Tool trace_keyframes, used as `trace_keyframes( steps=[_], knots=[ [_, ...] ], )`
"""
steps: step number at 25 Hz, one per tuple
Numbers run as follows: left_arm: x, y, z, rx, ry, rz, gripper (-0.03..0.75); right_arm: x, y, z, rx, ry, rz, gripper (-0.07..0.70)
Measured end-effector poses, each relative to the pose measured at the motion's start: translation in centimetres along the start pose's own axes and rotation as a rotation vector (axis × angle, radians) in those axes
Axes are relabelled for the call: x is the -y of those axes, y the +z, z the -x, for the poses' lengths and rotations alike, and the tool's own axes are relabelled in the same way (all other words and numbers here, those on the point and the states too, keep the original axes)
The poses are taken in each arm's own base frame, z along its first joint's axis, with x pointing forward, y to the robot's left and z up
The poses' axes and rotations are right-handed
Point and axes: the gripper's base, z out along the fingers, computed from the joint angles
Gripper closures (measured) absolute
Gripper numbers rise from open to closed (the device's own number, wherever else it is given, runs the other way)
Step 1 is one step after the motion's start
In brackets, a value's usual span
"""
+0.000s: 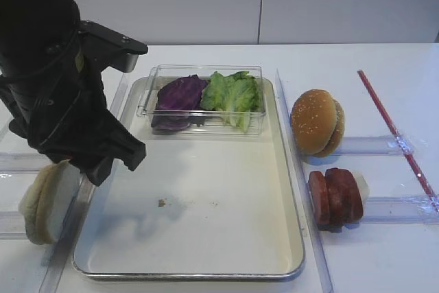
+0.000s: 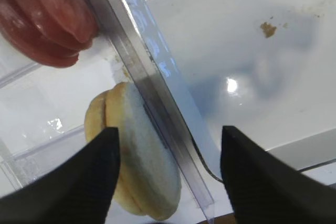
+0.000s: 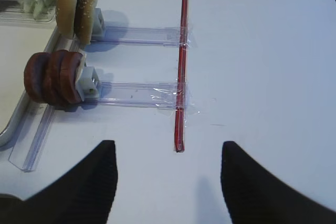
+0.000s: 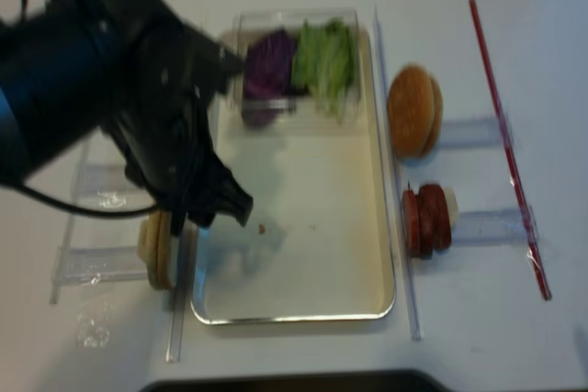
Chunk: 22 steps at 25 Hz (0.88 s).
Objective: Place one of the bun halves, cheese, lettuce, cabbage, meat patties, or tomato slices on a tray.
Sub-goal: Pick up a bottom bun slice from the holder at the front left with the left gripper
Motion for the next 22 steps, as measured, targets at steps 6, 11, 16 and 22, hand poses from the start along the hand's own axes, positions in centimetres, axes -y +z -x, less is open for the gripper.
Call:
trace_keyframes(
  steps=[6, 11, 16, 22],
  knots=[
    [0.0, 0.2, 0.0, -0.015, -0.026, 0.005, 0.288, 0.0, 0.0, 0.0, 0.000, 0.000, 0.000, 0.157],
    [0.1, 0.6, -0.2, -0.029, -0.045, 0.010, 0.288, 0.0, 0.0, 0.0, 0.000, 0.000, 0.000, 0.157],
    [0.1, 1.1, -0.5, -0.041, -0.057, 0.015, 0.288, 0.0, 0.0, 0.0, 0.000, 0.000, 0.000, 0.157],
    [-0.1, 1.1, -0.5, -0.032, -0.063, 0.032, 0.288, 0.0, 0.0, 0.0, 0.000, 0.000, 0.000, 0.157]
  ],
)
